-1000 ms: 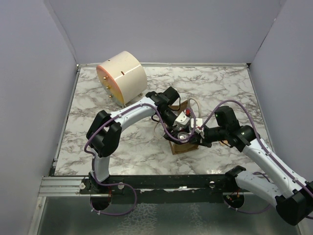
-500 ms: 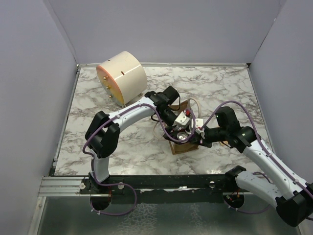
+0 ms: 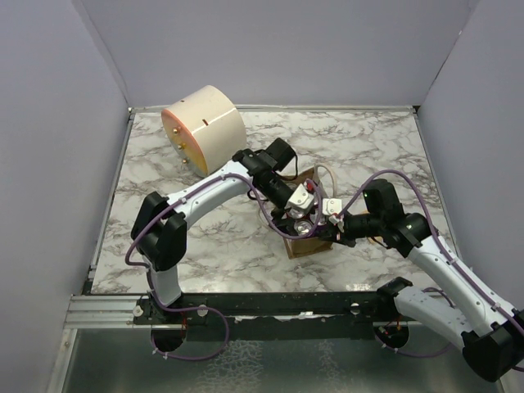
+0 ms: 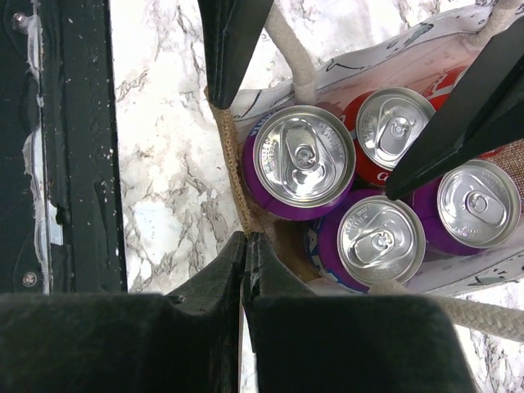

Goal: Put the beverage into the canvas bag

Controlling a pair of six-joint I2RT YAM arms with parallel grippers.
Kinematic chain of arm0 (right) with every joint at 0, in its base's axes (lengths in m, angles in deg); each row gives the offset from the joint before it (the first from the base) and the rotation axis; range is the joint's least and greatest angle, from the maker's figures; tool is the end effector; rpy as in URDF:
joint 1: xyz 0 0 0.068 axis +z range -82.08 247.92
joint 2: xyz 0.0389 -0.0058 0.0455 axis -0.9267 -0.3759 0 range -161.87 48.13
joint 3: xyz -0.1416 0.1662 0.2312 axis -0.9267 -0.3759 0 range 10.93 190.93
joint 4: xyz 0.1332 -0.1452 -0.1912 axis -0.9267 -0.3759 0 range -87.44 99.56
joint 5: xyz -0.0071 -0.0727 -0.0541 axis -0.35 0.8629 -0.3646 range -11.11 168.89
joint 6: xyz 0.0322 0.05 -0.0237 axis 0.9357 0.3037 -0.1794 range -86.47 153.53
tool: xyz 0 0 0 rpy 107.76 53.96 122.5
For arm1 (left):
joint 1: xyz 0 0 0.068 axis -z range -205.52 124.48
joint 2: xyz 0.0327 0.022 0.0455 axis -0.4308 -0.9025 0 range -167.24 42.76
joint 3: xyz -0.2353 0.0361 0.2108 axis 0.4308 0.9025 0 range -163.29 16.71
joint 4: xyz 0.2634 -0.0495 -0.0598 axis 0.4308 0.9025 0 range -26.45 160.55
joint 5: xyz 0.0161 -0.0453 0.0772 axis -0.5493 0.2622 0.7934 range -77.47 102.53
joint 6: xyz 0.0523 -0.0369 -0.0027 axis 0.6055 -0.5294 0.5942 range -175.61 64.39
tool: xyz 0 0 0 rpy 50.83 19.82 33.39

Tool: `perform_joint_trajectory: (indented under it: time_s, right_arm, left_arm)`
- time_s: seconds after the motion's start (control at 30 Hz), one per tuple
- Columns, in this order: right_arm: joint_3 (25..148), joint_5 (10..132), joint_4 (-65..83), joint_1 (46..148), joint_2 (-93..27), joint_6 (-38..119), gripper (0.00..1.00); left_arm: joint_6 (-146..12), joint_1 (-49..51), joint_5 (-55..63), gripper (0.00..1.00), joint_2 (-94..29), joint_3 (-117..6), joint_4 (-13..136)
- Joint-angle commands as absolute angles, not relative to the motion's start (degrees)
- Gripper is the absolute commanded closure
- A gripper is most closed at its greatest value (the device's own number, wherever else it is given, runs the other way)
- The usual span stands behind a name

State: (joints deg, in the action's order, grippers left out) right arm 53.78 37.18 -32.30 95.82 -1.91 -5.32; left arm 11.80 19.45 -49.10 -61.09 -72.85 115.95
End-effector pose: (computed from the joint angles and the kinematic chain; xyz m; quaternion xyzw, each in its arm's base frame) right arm 0.1239 0.1030 0.2948 -0.5856 0.6626 0.3008 0.3572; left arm 0.2513 -0.3127 0.3195 0.7565 0.3821 -0.4584 0.2678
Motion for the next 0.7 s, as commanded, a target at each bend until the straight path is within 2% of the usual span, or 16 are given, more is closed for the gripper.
perform_joint_trajectory:
  time_s: [0.0,0.17,0.27,0.43,0.6,0.67]
  right_arm:
    - [53.12,36.97,-31.09,95.51,-1.06,-5.55,0.97]
    - [53.09,36.90,-31.02,95.52,-1.31,-6.09,0.91]
    - [53.60,36.48,-31.23,95.52,-1.63,-6.32,0.83]
    - [54.80,36.02,-32.47,95.52,-2.39,-6.64,0.68]
    - [55.03,35.76,-32.87,95.47,-2.24,-6.62,0.60]
    - [55.25,35.76,-33.04,95.52,-2.05,-6.47,0.54]
  left_arm:
    - [10.86,19.23,-49.64,0.16,-57.98,-72.04,116.21]
    - [-0.32,19.25,-47.76,0.16,-54.87,-67.16,103.26]
    - [-6.45,19.19,-44.13,0.17,-51.57,-63.83,95.26]
    - [-11.21,19.14,-39.67,0.18,-51.12,-62.86,91.68]
    - [-13.64,19.19,-36.83,0.20,-51.15,-62.39,89.66]
    - [-13.76,19.22,-35.74,0.20,-51.19,-62.47,89.48]
